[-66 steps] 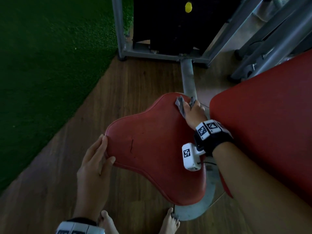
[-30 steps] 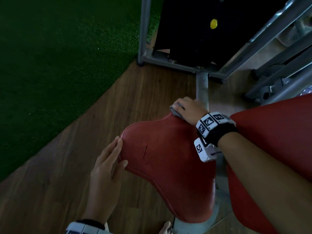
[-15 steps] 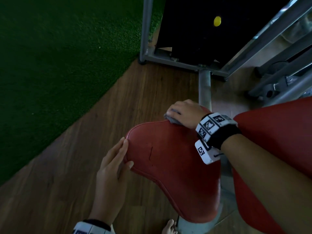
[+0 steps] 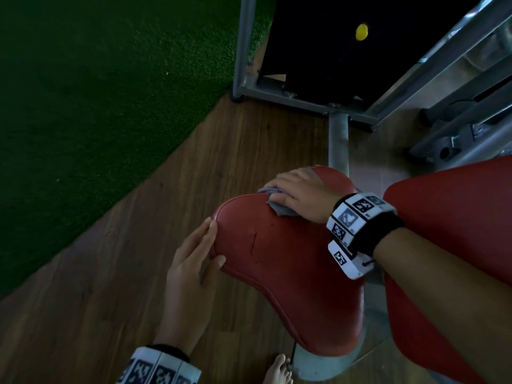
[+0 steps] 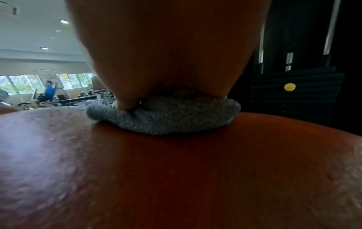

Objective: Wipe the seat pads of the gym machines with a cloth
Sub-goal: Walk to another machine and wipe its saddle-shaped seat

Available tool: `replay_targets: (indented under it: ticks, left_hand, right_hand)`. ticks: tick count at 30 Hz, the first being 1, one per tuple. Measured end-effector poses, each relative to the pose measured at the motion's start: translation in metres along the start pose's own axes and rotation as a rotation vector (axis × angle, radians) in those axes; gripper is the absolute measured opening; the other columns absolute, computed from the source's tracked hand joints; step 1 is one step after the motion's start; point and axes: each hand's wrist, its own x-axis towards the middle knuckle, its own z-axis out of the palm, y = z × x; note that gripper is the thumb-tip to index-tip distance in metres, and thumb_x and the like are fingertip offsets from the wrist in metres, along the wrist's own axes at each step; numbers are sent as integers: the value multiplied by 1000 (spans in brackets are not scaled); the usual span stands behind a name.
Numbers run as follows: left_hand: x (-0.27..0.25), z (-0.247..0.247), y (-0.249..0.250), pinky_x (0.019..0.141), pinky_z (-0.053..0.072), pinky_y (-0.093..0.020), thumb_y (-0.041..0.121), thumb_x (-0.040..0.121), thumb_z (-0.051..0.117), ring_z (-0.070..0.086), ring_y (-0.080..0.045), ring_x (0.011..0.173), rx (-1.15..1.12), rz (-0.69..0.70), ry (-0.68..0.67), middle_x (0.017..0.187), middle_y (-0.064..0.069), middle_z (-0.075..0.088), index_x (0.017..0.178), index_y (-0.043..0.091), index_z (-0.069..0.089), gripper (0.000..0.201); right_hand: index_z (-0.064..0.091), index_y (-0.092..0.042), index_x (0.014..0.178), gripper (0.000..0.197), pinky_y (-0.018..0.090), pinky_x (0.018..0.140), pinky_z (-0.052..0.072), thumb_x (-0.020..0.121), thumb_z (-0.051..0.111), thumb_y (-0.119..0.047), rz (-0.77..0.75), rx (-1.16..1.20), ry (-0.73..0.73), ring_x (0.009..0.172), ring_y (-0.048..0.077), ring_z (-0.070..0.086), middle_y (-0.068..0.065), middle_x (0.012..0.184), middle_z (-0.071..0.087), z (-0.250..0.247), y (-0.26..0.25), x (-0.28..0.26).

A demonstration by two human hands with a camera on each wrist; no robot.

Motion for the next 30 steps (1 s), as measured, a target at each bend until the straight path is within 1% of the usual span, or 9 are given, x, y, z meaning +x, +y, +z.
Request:
replay_targets:
  ticks: [4,9,14,16,19,21,24,27,30]
  left_hand:
    - [1,1,-1,106,28,-10,16,89,64,34,7,134,10,19,11,147,20,38,142,37,39,61]
    - [2,0,1,101,26,0,15,89,65,36,6,132,7,8,20,145,21,39,142,33,43,60]
    - [0,0,0,98,26,2,15,90,64,38,4,132,-20,14,25,146,14,41,143,27,45,57]
    - [1,-1,0,99,27,1,17,91,63,37,4,132,-25,15,16,146,16,40,143,27,44,56]
    - [1,-2,-1,105,30,-10,18,91,62,36,4,134,-36,10,2,147,18,39,143,30,43,57]
    - [1,-3,-2,108,32,-17,18,91,63,36,4,134,-51,5,5,147,17,40,143,30,44,56]
    - [1,-3,-3,109,34,-20,16,90,65,37,4,134,-64,12,19,146,16,42,142,28,46,57]
    - [2,-2,-3,109,36,-23,15,90,65,38,3,133,-58,20,22,146,15,42,142,27,46,57]
    - [3,-3,-3,109,38,-24,13,88,67,40,1,133,-70,21,13,145,14,43,142,25,47,58]
  right_hand:
    - [49,-35,131,37,32,104,24,100,33,-47,-21,25,-25,122,13,38,-13,128,51,-8,0,-3]
    - [55,-38,122,36,45,103,32,100,29,-49,87,63,-161,118,22,47,-9,124,58,-14,-19,22]
    - [49,-31,133,36,36,98,40,102,33,-41,-77,209,-236,115,14,53,-4,129,57,-12,-64,36]
    - [49,-30,134,37,36,97,40,102,35,-40,-107,240,-211,115,14,53,-4,129,57,-11,-62,33]
    - [53,-29,131,36,40,100,38,101,37,-41,-16,257,-133,114,18,51,-3,124,59,-9,-46,24]
    - [53,-34,129,37,43,100,37,100,35,-46,34,197,-23,115,20,48,-6,120,59,-1,-42,16]
    - [44,-40,137,42,37,106,28,98,34,-50,-9,149,147,124,17,42,-9,127,54,18,-52,4]
    - [30,-35,147,51,27,110,7,98,36,-49,-60,85,252,140,15,22,-8,152,33,30,-54,-18]
    - [20,-35,150,58,37,117,3,95,25,-54,43,107,302,147,21,6,-7,160,13,47,-44,-49]
